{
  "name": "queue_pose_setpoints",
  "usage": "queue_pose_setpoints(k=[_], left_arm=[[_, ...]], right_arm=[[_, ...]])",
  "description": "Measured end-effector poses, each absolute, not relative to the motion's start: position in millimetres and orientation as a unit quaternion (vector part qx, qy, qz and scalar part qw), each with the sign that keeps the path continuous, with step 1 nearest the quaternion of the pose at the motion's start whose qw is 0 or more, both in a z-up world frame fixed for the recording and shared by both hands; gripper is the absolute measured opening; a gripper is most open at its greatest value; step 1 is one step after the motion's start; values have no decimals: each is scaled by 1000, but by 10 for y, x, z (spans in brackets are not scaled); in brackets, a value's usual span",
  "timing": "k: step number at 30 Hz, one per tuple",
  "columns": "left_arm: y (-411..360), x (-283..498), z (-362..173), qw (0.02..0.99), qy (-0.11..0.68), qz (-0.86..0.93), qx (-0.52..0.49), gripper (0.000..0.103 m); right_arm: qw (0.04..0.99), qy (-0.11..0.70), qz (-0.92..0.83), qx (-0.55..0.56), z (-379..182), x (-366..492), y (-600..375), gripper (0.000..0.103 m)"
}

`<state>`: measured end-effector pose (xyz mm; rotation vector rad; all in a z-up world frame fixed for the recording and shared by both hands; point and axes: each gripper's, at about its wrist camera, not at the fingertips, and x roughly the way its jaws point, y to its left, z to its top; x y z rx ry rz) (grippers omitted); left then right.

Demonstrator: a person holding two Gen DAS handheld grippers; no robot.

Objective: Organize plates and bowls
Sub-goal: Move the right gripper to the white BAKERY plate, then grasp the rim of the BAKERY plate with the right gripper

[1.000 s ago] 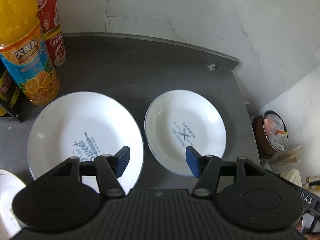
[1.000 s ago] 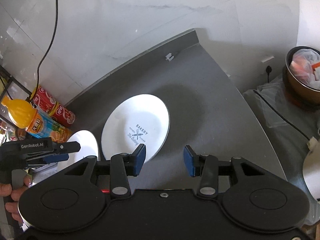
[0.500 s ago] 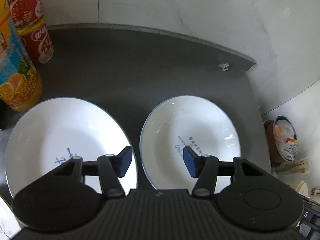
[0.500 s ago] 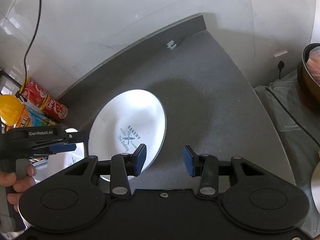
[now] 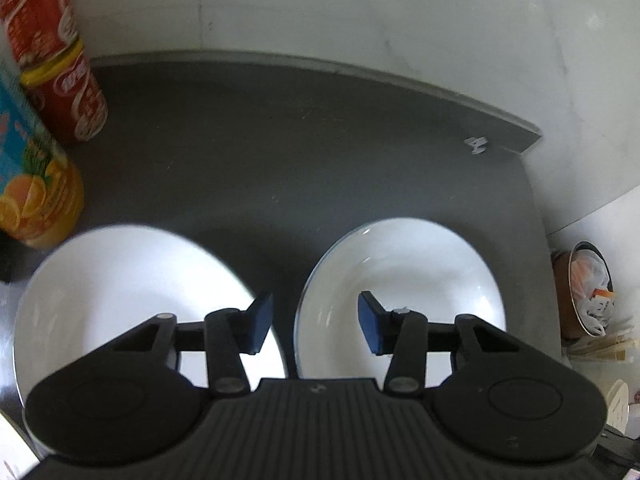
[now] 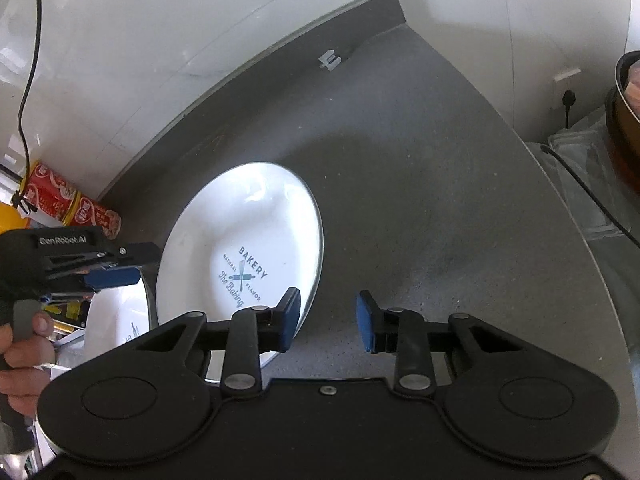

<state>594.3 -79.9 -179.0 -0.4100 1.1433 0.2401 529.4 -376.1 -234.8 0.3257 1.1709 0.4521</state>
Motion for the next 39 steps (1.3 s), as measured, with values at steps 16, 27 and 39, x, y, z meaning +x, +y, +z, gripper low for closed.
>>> queue_pose_setpoints(k=[16,27,39], left_arm=[[-828,6205,-2132,793,579,99,-163,23],[-842,6196,-2169,787,584,91,-180,20],[-932,6132,-1971,803,560,51,-196,20]], right_arm=[[782,560,212,172,-2446,5379,-3666,18],[792,556,218,128,-2463,5408,-3506,10],[825,511,222,95,-2121,5272,-3608,11]])
